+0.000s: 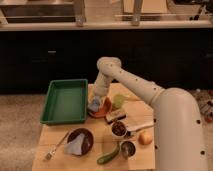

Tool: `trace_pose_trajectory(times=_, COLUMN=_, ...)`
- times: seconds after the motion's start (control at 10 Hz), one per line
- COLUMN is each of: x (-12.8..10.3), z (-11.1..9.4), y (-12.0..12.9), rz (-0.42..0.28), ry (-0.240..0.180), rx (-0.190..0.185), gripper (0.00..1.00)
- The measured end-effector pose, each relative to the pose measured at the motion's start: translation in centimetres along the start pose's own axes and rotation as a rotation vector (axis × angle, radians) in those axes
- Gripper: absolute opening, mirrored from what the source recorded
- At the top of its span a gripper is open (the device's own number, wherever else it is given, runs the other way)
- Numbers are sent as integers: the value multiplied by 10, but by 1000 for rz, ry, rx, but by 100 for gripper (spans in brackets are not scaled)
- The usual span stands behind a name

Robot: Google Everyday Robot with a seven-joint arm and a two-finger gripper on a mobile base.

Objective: Wipe red bowl with sponge

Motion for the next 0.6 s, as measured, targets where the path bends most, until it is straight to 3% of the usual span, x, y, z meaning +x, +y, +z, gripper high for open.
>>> trace_pose_trajectory(times=0.4, x=8, z=-7, y=29, rz=79, ry=22, rx=-29, gripper=0)
trace_pose_trajectory(times=0.6, x=18, z=-9, y=31, rz=98, ry=47, rx=-30, gripper=0)
